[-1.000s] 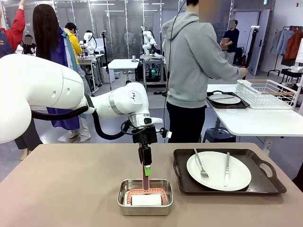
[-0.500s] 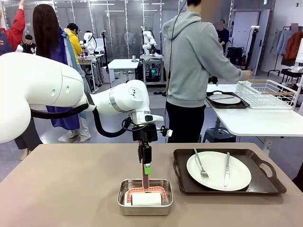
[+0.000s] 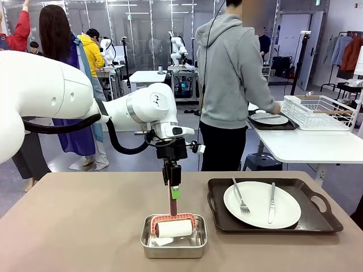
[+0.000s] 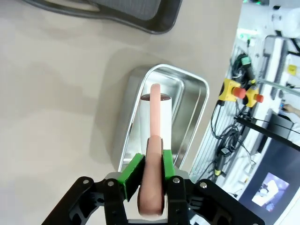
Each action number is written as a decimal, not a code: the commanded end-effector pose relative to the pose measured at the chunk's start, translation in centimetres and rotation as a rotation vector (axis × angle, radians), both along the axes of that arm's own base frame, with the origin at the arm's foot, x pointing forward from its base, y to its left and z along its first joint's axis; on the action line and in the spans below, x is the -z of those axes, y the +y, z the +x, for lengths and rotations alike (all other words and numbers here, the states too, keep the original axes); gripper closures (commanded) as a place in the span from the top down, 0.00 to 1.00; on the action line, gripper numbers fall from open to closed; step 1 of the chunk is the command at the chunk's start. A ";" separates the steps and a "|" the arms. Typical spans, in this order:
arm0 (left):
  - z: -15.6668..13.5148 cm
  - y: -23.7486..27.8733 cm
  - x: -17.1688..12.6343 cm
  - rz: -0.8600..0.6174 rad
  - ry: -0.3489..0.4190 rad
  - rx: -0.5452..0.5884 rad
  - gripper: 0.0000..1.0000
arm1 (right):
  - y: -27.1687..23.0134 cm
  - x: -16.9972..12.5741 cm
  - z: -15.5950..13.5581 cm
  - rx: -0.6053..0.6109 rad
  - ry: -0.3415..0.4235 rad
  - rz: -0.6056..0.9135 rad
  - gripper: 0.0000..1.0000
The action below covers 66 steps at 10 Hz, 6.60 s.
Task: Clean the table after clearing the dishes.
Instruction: When the left (or right) Handle tray is removed, use the left hand (or right hand) to clean the left (or right) side of the table with the Lint Roller, then place the Lint Roller back on top of the Airtight Container.
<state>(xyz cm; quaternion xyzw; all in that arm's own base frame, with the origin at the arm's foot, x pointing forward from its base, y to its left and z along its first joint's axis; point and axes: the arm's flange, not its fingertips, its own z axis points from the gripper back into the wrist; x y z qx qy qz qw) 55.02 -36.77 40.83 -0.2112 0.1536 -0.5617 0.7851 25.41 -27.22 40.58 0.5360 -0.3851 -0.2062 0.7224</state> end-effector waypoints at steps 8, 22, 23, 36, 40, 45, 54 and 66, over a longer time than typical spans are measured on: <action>-5.6 19.7 -10.2 -0.082 -0.119 -0.873 0.00 | 0.0 -0.3 -0.2 0.001 -0.011 0.002 1.00; -6.2 27.5 -2.7 -0.182 -0.176 -1.338 0.23 | 0.0 -0.3 -0.2 0.001 -0.011 0.002 1.00; -5.8 27.7 -1.4 -0.195 -0.178 -1.355 0.23 | 0.0 -0.3 -0.2 0.001 -0.011 0.002 1.00; -5.3 46.6 7.8 -0.291 -0.107 -1.284 0.23 | 0.0 -0.3 -0.2 0.001 -0.011 0.002 1.00; -7.9 54.4 4.9 -0.244 -0.264 -1.325 0.23 | 0.0 -0.3 -0.2 0.001 -0.011 0.002 1.00; -12.8 55.0 -4.1 -0.042 -0.502 -1.369 0.23 | 0.0 -0.3 -0.2 0.001 -0.011 0.002 1.00; -14.8 52.0 -12.0 -0.035 -0.653 -1.275 0.23 | 0.0 -0.3 -0.2 0.001 -0.011 0.002 1.00; -11.3 24.1 -19.1 -0.162 -0.803 -0.401 0.23 | 0.0 -0.3 -0.2 0.001 -0.011 0.002 1.00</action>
